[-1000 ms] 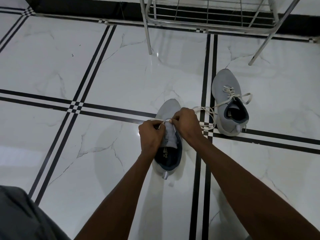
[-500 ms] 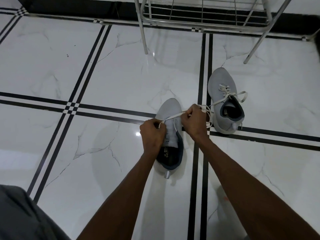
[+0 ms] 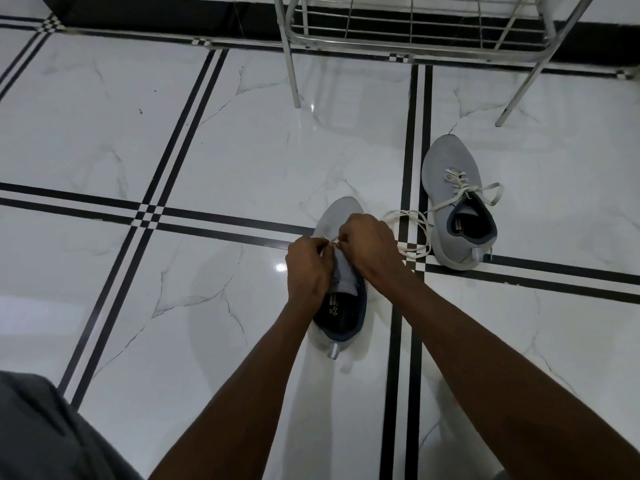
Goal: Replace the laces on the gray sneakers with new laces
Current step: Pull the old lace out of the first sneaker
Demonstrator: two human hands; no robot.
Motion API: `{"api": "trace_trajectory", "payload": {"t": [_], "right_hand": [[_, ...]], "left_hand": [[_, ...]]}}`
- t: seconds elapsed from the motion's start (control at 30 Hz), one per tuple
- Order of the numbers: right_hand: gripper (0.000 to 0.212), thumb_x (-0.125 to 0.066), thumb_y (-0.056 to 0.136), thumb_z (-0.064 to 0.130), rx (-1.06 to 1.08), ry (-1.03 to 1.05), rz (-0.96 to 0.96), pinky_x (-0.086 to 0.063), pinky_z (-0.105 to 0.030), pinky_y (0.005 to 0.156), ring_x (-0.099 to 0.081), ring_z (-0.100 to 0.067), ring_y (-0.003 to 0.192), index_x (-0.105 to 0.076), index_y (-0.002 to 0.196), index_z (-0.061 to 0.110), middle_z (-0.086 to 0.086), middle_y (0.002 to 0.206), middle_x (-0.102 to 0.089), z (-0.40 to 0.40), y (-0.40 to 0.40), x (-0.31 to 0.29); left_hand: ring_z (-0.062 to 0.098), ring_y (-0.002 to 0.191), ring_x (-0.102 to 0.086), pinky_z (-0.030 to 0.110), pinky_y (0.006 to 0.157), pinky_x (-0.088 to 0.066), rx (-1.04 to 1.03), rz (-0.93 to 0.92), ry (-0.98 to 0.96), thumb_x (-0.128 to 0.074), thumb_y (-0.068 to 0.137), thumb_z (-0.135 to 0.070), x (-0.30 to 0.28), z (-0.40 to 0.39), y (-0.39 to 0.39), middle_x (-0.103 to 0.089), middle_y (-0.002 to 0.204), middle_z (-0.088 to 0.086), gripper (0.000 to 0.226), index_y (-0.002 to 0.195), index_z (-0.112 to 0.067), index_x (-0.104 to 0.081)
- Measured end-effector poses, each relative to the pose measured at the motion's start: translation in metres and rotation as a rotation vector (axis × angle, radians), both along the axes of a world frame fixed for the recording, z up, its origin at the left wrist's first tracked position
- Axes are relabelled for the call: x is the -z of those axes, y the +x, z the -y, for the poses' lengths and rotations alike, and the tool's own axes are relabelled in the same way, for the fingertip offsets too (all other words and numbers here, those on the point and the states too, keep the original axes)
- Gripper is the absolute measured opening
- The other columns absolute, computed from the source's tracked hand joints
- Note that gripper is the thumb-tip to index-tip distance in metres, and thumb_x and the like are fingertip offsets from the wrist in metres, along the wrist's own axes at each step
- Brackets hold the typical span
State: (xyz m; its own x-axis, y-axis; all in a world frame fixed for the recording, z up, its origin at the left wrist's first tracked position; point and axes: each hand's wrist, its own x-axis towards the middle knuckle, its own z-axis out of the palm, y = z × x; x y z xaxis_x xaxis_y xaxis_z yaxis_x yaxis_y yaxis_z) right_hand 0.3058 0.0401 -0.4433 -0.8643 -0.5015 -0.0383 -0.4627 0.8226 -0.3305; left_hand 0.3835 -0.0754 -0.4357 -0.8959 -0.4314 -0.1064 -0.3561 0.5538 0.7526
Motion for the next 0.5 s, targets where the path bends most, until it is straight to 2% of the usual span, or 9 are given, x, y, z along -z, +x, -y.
{"api": "trace_trajectory", "payload": {"t": [0.07, 0.17, 0.2, 0.23, 0.3, 0.37, 0.43, 0.5], "right_hand": [[0.021, -0.061, 0.089, 0.015, 0.009, -0.043, 0.045, -0.049, -0.039, 0.071, -0.063, -0.031, 0.085, -0.074, 0.076, 0.005, -0.012, 0.089, -0.066, 0.001, 0.000, 0.006], [0.022, -0.055, 0.097, 0.012, 0.057, -0.028, 0.266, -0.036, -0.029, 0.080, -0.061, -0.033, 0.101, -0.072, 0.095, -0.002, -0.018, 0.106, -0.067, 0.004, -0.003, 0.010], [0.020, -0.055, 0.096, 0.009, 0.065, -0.032, 0.298, -0.035, -0.031, 0.078, -0.061, -0.034, 0.100, -0.071, 0.094, -0.003, -0.021, 0.104, -0.067, 0.005, -0.004, 0.009], [0.017, -0.058, 0.091, 0.006, 0.066, -0.056, 0.282, -0.034, -0.032, 0.071, -0.061, -0.035, 0.090, -0.069, 0.082, -0.002, -0.022, 0.092, -0.067, 0.004, -0.004, 0.008], [0.032, -0.061, 0.081, 0.002, 0.074, -0.072, 0.232, -0.029, -0.030, 0.062, -0.053, -0.028, 0.065, -0.048, 0.053, 0.007, -0.012, 0.062, -0.055, 0.002, -0.003, 0.000], [0.043, -0.062, 0.075, 0.004, 0.055, -0.116, 0.239, -0.028, -0.030, 0.057, -0.040, -0.022, 0.057, -0.032, 0.046, 0.015, -0.002, 0.049, -0.038, -0.001, -0.002, -0.007], [0.036, -0.062, 0.071, 0.012, 0.080, -0.200, 0.271, -0.036, -0.034, 0.054, -0.040, -0.024, 0.053, -0.036, 0.045, 0.013, -0.003, 0.046, -0.038, -0.006, -0.005, -0.014], [0.023, -0.066, 0.074, 0.012, 0.149, -0.290, 0.313, -0.051, -0.036, 0.063, -0.057, -0.026, 0.056, -0.059, 0.053, 0.003, -0.009, 0.056, -0.061, -0.014, -0.010, -0.017]], "left_hand": [[0.023, 0.078, -0.065, 0.020, 0.074, -0.042, -0.004, -0.015, -0.022, -0.060, 0.099, -0.017, 0.002, -0.001, 0.000, -0.075, 0.088, 0.016, 0.026, 0.090, 0.001, -0.076], [0.028, 0.086, -0.068, 0.022, 0.079, -0.042, -0.017, -0.030, -0.027, -0.060, 0.100, -0.015, 0.001, -0.001, -0.002, -0.075, 0.094, 0.018, 0.023, 0.096, 0.003, -0.075], [0.027, 0.086, -0.068, 0.022, 0.079, -0.043, -0.024, -0.032, -0.027, -0.061, 0.100, -0.015, 0.001, -0.001, -0.002, -0.075, 0.094, 0.017, 0.022, 0.097, 0.002, -0.075], [0.026, 0.085, -0.069, 0.023, 0.079, -0.044, -0.033, -0.034, -0.027, -0.061, 0.099, -0.015, 0.000, 0.000, -0.002, -0.075, 0.094, 0.016, 0.022, 0.097, 0.001, -0.075], [0.025, 0.083, -0.069, 0.025, 0.078, -0.048, -0.036, -0.033, -0.028, -0.063, 0.098, -0.016, 0.000, 0.001, -0.001, -0.076, 0.093, 0.014, 0.020, 0.096, -0.001, -0.076], [0.025, 0.083, -0.070, 0.026, 0.078, -0.049, -0.023, -0.025, -0.024, -0.063, 0.097, -0.017, 0.002, 0.003, -0.001, -0.076, 0.092, 0.014, 0.020, 0.097, -0.001, -0.076], [0.024, 0.084, -0.070, 0.023, 0.078, -0.048, -0.034, -0.006, -0.019, -0.063, 0.097, -0.019, 0.001, 0.004, 0.000, -0.076, 0.093, 0.012, 0.021, 0.098, -0.002, -0.076], [0.022, 0.081, -0.070, 0.027, 0.078, -0.053, -0.035, -0.002, -0.020, -0.064, 0.095, -0.019, 0.001, 0.006, 0.002, -0.077, 0.090, 0.010, 0.020, 0.095, -0.004, -0.077]]}}
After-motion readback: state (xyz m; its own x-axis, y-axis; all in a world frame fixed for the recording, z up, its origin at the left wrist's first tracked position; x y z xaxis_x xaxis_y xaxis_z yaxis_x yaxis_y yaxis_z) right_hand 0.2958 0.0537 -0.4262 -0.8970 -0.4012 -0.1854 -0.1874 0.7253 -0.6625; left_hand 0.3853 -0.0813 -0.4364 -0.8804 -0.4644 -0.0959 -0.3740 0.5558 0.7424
